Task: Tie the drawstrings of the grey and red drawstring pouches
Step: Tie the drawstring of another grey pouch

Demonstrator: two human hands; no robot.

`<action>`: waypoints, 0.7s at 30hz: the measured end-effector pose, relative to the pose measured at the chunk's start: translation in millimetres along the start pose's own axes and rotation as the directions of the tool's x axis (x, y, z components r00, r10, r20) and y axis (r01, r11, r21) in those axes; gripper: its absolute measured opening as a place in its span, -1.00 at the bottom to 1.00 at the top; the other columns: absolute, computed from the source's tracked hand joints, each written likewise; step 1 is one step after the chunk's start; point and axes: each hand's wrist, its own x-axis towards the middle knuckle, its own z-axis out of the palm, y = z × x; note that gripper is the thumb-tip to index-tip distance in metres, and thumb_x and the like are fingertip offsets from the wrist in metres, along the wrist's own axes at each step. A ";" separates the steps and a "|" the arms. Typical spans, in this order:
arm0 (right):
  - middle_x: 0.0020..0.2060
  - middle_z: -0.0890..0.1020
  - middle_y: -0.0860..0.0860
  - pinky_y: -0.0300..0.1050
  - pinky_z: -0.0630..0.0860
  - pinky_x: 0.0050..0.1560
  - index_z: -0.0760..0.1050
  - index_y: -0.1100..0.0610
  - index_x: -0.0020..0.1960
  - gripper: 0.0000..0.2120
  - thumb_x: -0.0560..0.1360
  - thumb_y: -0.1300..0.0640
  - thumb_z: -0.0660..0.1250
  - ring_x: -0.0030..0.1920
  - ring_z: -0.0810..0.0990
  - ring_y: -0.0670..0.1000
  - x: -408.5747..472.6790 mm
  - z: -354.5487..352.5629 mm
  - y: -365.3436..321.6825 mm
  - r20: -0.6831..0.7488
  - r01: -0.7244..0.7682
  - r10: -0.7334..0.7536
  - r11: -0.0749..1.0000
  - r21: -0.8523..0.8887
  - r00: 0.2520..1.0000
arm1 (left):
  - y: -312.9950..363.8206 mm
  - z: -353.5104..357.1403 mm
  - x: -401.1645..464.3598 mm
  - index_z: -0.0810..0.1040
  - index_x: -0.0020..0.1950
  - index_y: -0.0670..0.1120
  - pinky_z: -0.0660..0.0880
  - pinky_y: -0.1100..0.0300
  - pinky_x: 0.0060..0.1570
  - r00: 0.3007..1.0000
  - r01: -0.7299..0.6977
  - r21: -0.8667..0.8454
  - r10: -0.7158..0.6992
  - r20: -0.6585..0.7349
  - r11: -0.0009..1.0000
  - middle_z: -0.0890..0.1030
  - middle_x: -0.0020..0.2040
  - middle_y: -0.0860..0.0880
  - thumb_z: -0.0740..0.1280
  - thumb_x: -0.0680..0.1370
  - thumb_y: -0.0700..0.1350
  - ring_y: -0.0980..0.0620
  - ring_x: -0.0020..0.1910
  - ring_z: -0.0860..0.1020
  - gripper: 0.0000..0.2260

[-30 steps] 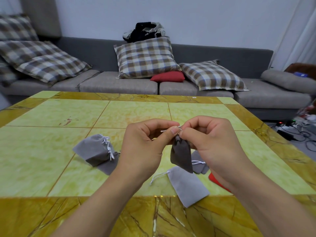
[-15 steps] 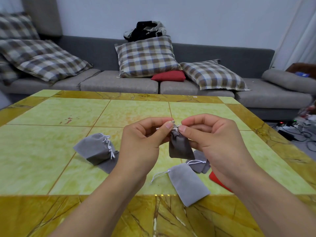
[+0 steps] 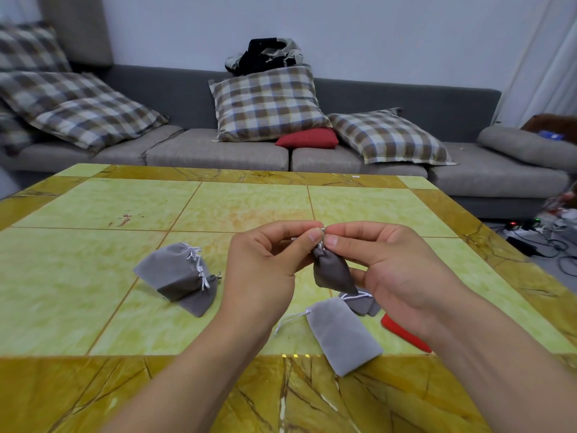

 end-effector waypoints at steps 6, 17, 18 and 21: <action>-0.22 0.75 0.09 -0.21 0.64 -0.12 0.59 0.16 0.06 -0.78 0.45 0.33 0.46 -0.17 0.74 0.01 -3.4 5.0 1.5 -0.065 0.193 -0.209 0.962 -0.191 0.976 | -4.3 0.3 0.2 0.71 -0.09 -0.16 0.61 0.24 -0.17 0.997 -0.052 0.076 0.057 -0.056 0.996 0.72 -0.25 -0.11 0.43 0.48 -0.31 0.00 -0.21 0.70 -0.90; -0.25 0.74 0.14 -0.11 0.64 -0.08 0.60 0.22 0.00 -0.71 0.32 0.31 0.56 -0.18 0.74 0.08 -1.7 1.1 -5.5 -0.015 0.177 -0.186 0.951 -0.255 0.982 | 2.9 -4.9 1.7 0.70 -0.11 -0.20 0.61 0.27 -0.18 0.988 0.149 -0.047 -0.146 0.059 0.988 0.68 -0.22 -0.21 0.40 0.49 -0.33 0.02 -0.25 0.66 -0.91; -0.25 0.74 0.14 -0.08 0.64 -0.03 0.60 0.22 0.00 -0.71 0.32 0.32 0.56 -0.17 0.74 0.10 -1.6 0.0 -6.1 -0.008 0.184 -0.194 0.940 -0.287 0.981 | 3.1 -5.0 1.9 0.69 -0.11 -0.21 0.61 0.26 -0.18 0.983 0.172 -0.059 -0.168 0.068 0.983 0.67 -0.23 -0.21 0.39 0.49 -0.33 0.02 -0.27 0.66 -0.91; -0.29 0.73 0.10 -0.14 0.63 -0.05 0.61 0.19 -0.03 -0.74 0.33 0.35 0.55 -0.21 0.73 0.07 -1.6 0.7 -6.2 -0.007 0.215 -0.232 0.909 -0.358 0.973 | 1.5 -5.7 2.8 0.69 -0.10 -0.23 0.62 0.24 -0.17 0.980 0.186 -0.035 -0.183 0.077 0.982 0.67 -0.24 -0.20 0.39 0.50 -0.33 0.01 -0.27 0.66 -0.91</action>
